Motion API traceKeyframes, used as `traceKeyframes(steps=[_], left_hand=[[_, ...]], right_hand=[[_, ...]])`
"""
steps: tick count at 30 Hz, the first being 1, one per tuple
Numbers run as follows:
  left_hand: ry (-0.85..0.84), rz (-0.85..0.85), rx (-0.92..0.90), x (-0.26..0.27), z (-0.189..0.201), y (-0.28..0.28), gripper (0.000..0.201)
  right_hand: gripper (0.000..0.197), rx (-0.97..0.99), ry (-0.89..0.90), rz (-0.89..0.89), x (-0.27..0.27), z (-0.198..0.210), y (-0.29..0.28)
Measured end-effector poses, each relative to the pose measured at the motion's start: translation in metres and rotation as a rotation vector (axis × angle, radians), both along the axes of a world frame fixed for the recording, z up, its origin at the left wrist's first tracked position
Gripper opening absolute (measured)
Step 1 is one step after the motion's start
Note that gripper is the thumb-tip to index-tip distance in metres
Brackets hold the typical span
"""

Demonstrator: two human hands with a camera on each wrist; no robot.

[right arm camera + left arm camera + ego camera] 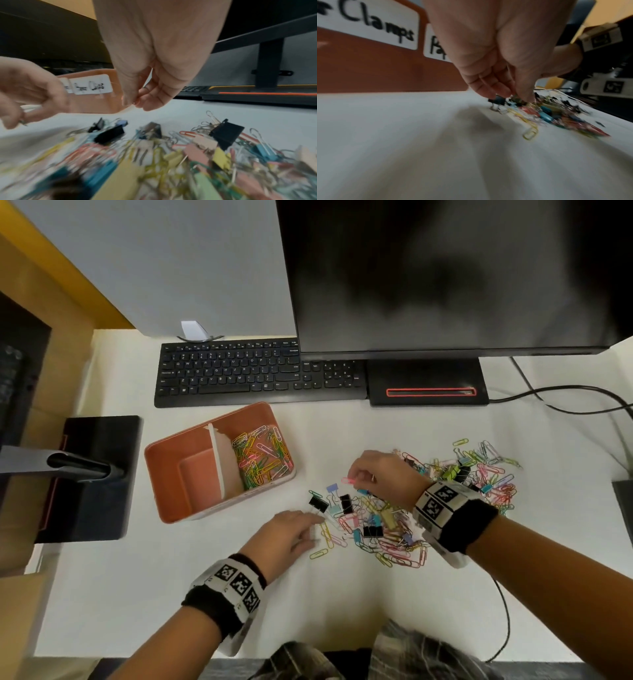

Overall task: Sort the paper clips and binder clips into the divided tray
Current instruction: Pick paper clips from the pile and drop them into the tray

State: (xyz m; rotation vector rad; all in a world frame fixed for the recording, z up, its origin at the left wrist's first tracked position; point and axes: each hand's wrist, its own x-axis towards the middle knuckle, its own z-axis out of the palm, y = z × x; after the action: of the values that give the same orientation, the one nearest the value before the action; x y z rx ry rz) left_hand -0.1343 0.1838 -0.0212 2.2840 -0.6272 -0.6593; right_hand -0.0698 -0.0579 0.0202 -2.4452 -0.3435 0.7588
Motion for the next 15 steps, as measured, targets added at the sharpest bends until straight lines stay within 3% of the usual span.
traceKeyframes(steps=[3,5,9,15], left_hand=[[0.034,-0.152,0.18,-0.011,-0.005,-0.018,0.055],[-0.007,-0.131,0.239,-0.014,-0.012,-0.026,0.057],[-0.015,0.039,0.221,-0.01,-0.021,-0.03,0.046],[-0.079,0.123,0.162,0.0,-0.023,-0.031,0.024]], right_hand=[[0.02,0.037,0.095,0.145,-0.03,0.011,0.004],[0.03,0.051,0.169,0.207,-0.053,0.009,0.009],[0.044,0.045,0.23,0.14,-0.074,-0.005,0.017],[0.052,-0.073,0.085,0.005,-0.053,-0.015,0.001]])
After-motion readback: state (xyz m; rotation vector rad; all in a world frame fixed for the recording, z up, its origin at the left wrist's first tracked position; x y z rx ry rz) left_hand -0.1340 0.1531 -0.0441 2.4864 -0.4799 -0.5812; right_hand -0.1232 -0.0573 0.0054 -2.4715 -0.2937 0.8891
